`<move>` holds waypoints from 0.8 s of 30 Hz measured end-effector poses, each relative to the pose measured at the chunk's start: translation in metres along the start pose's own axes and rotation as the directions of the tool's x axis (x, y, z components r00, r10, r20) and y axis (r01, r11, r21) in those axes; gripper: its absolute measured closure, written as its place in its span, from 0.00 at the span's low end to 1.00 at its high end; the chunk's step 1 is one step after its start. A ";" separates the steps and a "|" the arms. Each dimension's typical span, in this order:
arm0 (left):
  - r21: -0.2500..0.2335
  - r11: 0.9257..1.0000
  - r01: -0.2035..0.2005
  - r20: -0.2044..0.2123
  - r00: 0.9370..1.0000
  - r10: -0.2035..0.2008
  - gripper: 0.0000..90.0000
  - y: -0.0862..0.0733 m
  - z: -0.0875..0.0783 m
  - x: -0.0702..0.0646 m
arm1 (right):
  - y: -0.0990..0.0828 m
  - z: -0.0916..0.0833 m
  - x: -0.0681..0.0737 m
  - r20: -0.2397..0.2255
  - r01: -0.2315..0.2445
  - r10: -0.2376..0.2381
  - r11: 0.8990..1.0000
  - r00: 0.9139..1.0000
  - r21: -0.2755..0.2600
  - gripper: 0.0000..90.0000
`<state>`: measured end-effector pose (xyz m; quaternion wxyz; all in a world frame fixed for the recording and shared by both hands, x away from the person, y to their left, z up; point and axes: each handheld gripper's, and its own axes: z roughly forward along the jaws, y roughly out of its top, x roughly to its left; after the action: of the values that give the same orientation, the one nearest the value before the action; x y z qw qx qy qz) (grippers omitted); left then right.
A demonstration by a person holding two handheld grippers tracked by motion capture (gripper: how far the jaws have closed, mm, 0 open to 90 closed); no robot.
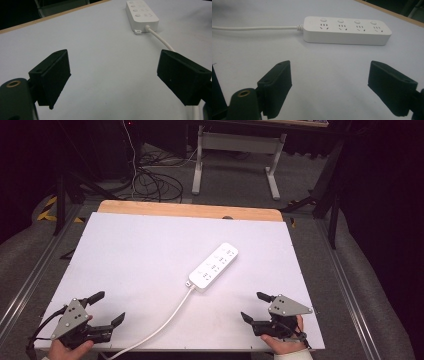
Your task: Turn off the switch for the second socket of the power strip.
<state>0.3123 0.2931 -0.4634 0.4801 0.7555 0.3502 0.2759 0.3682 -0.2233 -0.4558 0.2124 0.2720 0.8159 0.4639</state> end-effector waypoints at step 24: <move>-0.007 1.000 -0.025 -0.017 1.000 0.025 0.14 0.002 -0.004 -0.002 | 0.004 -0.001 0.001 0.000 0.017 -0.017 1.000 1.000 -0.009 0.23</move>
<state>0.3084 0.2928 -0.4606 0.4764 0.7557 0.3438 0.2892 0.3677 -0.2211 -0.4518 0.2176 0.2641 0.8160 0.4659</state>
